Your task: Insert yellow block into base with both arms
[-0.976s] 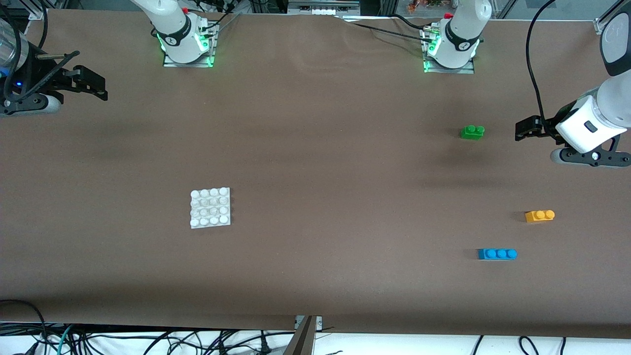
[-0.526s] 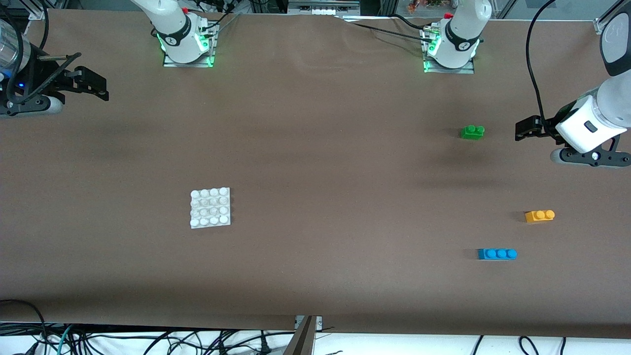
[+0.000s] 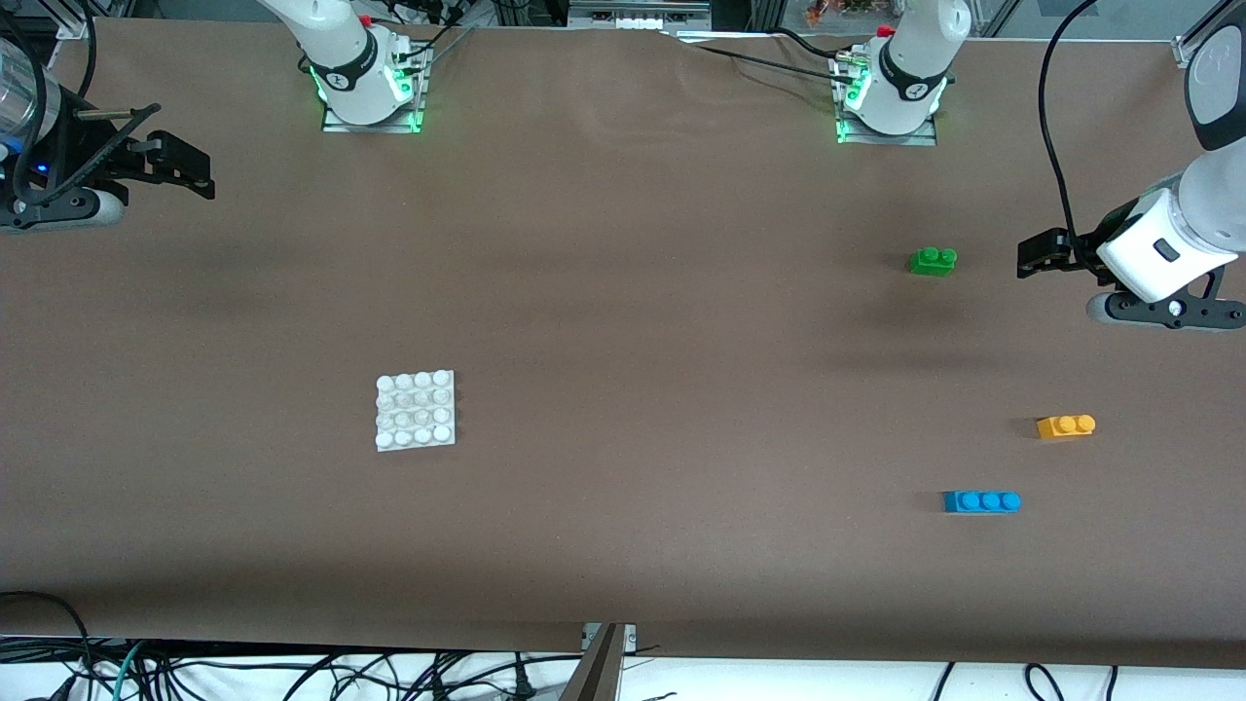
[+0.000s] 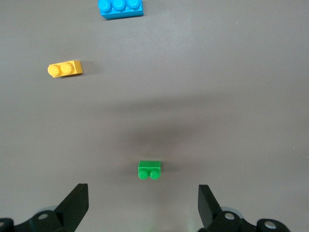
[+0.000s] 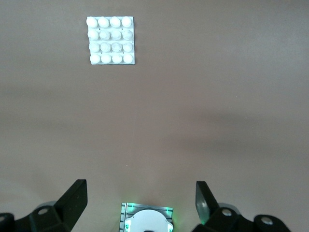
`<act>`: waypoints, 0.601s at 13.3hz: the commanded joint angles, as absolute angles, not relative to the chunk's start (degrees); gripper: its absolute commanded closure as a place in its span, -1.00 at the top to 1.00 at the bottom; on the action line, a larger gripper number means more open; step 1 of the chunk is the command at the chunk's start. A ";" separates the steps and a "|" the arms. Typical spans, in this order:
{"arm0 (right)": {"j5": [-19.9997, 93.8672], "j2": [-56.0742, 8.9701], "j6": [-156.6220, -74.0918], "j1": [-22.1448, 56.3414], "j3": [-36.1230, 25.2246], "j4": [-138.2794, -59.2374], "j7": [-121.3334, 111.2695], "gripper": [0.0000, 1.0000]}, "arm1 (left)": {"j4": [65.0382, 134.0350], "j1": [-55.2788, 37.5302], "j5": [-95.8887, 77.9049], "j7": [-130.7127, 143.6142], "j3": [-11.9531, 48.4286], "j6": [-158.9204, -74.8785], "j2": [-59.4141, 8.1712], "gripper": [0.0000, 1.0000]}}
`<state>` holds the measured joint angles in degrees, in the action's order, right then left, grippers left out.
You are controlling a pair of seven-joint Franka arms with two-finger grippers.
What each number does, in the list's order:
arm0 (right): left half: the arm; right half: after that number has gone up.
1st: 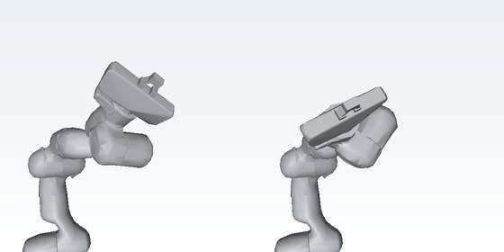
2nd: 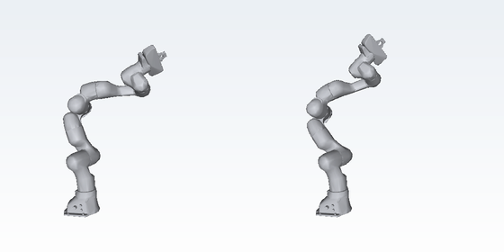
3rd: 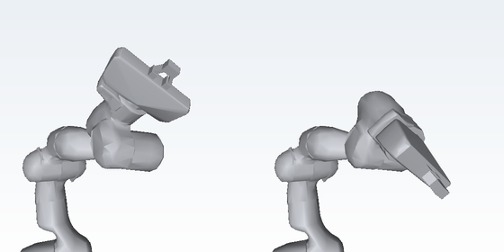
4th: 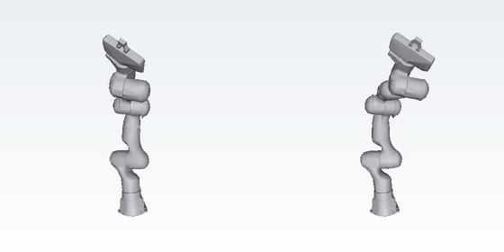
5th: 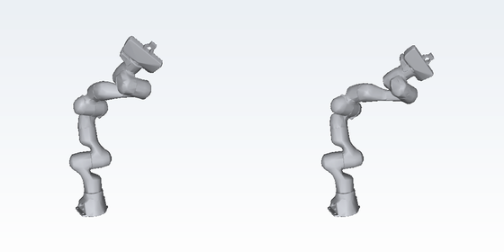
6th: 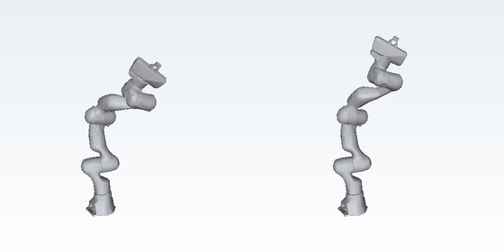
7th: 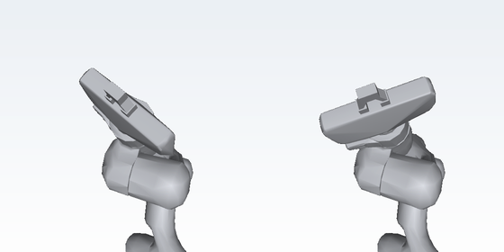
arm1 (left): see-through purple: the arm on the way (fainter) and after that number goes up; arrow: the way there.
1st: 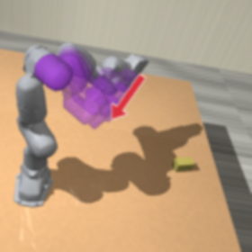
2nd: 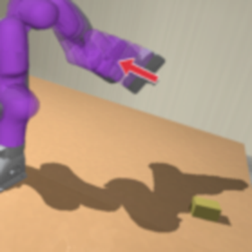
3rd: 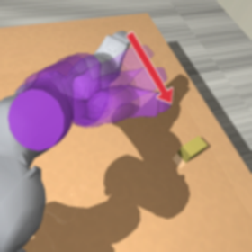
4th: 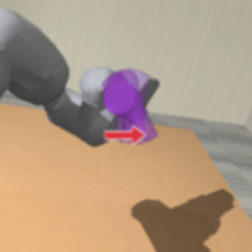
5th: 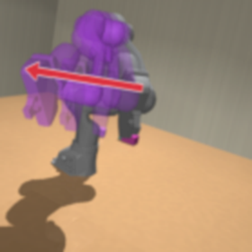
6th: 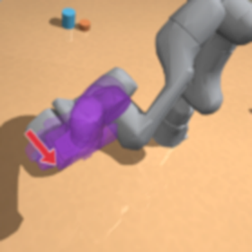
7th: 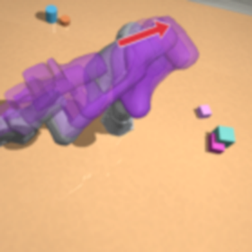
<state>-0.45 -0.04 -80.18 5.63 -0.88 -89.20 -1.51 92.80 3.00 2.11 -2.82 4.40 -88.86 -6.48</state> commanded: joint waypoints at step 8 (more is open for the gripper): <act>-1.23 1.05 -80.86 4.75 0.00 -90.97 -2.55 0.98 | 91.41 3.25 1.14 -3.43 4.31 -87.63 -6.86 1.00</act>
<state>-0.45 -0.04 -80.22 5.61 -0.87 -89.83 -1.52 92.80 3.00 2.11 -2.82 4.40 -88.86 -6.48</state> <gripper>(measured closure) 0.004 0.000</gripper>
